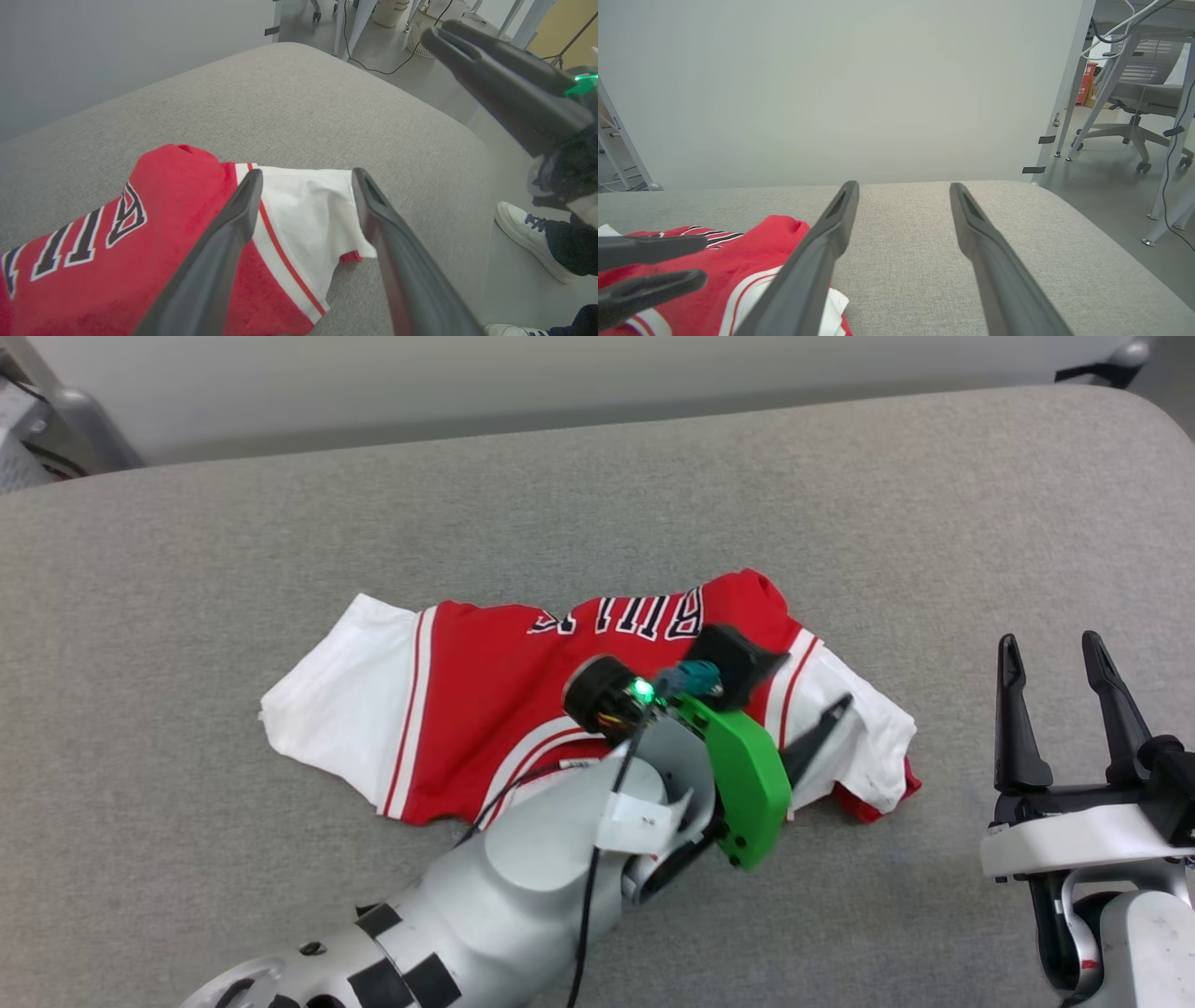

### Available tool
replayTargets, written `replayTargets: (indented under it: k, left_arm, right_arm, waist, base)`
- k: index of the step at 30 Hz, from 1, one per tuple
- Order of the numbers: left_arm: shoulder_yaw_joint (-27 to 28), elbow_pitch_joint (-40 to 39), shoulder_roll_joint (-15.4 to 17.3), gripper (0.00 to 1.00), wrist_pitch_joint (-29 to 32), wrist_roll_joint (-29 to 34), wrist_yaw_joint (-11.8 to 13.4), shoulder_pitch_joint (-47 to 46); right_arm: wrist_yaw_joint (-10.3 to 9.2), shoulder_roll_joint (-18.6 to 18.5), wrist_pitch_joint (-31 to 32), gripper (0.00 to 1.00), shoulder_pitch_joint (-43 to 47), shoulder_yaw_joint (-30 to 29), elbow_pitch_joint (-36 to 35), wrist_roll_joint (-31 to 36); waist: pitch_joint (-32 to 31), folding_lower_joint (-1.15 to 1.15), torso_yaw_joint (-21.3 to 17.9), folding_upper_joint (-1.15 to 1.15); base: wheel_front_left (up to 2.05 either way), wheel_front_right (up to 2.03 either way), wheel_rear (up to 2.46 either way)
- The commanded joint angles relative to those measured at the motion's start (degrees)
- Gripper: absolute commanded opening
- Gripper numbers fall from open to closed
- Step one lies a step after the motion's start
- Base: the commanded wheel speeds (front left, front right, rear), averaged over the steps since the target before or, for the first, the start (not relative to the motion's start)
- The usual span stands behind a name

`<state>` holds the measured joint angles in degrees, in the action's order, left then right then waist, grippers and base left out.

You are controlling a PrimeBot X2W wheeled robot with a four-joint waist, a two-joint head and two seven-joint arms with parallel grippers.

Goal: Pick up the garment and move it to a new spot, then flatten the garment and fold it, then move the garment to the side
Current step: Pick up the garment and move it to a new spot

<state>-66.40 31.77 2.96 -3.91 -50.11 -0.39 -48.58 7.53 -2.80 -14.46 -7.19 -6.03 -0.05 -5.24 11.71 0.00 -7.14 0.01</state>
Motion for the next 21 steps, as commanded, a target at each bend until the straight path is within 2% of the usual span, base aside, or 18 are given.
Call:
replayTargets:
  k: [1, 5, 11, 17, 21]
  left_arm:
    - [0.9, 1.1, -0.1, 1.0, -1.8, -0.6, 0.6, -1.4]
    - [4.0, 3.5, 1.9, 1.0, -7.3, -0.8, 1.0, -1.4]
    - [10.1, 1.4, 8.8, 1.0, -10.9, 1.1, 3.4, 0.9]
    - [22.5, -11.7, 16.7, 1.0, -11.1, 7.6, 7.0, 11.1]
    - [30.1, -20.1, 19.4, 1.0, -11.1, 12.1, 8.6, 21.1]
  right_arm:
    - [-0.04, -0.1, -0.5, 1.0, 0.4, 0.0, 0.1, 0.4]
    - [-0.04, -0.1, -0.5, 1.0, 1.6, -0.5, -0.3, 1.4]
    - [-0.04, -0.1, -0.5, 1.0, 3.5, -0.4, -0.8, 2.5]
    - [-0.04, -0.2, -0.5, 1.0, 5.3, 0.2, -1.0, 2.8]
    - [-0.04, -0.7, -0.5, 1.0, 6.5, 1.1, -0.8, 2.3]
  waist:
    - [-2.1, 0.0, 2.2, -0.01]
    - [-4.3, 0.0, 5.2, -0.01]
    - [-6.9, 0.0, 8.9, -0.01]
    - [-8.8, 0.0, 11.2, -0.01]
    - [-9.9, 0.0, 11.6, -0.01]
  base:
    - [0.0, 0.0, 0.0]
    - [0.0, 0.0, 0.0]
    - [0.0, 0.0, 0.0]
    - [0.0, 0.0, 0.0]
    - [0.0, 0.0, 0.0]
